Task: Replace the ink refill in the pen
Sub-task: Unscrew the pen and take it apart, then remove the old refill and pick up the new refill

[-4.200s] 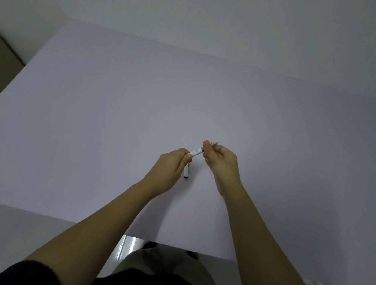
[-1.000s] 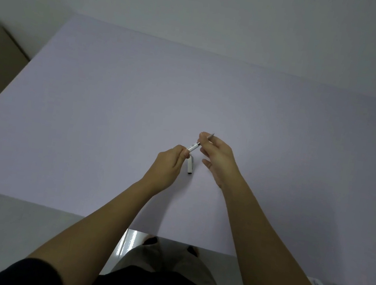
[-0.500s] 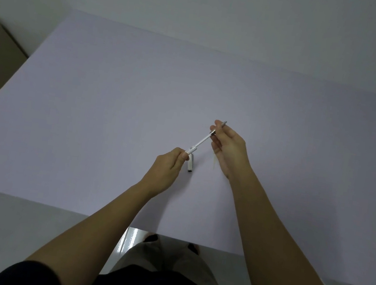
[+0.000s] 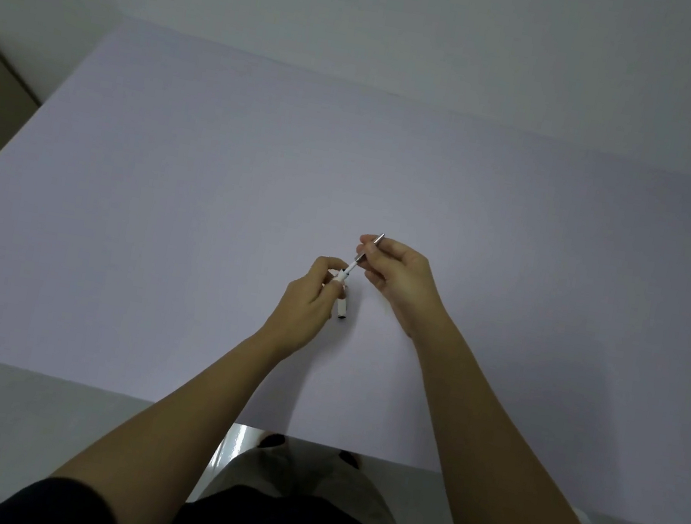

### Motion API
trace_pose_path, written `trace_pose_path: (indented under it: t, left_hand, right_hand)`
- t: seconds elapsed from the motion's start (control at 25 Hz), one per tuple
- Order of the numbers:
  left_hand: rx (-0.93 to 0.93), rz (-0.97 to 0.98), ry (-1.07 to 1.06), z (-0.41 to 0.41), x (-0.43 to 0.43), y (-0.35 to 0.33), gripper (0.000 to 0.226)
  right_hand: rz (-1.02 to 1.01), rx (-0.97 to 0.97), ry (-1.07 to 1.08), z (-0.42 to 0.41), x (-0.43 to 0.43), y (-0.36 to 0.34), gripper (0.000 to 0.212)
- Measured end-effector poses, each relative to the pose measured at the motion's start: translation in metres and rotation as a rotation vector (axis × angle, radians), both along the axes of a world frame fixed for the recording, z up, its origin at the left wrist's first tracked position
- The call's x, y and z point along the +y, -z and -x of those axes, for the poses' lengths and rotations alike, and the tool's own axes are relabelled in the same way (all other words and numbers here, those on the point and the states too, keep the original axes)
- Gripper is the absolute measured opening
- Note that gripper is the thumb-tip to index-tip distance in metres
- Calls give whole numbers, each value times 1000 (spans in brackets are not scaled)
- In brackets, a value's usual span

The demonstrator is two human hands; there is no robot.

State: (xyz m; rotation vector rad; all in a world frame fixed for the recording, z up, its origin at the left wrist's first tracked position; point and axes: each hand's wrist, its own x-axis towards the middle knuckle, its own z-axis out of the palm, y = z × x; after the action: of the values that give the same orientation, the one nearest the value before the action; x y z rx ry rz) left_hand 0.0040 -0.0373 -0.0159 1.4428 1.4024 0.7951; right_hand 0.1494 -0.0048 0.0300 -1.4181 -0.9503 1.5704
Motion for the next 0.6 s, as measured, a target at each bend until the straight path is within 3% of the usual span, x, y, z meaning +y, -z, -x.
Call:
trace_pose_path:
  t: [0.2,0.4,0.52,0.6]
  left_hand:
    - [37,-59,4,0,2,2,16]
    - [26,2,-83,10,-3,13,19]
    - [-30,54,-143,11,-2,17,16]
    - [-64,61,-161,11,0,16,16]
  right_hand:
    - [-36,-22,-44,1,-1,2,13]
    - [-51,-52,144,-8,6,14,14]
    - [33,-455,93,-8,-4,43,30]
    - [24,-679,39,-3,-15,63,27]
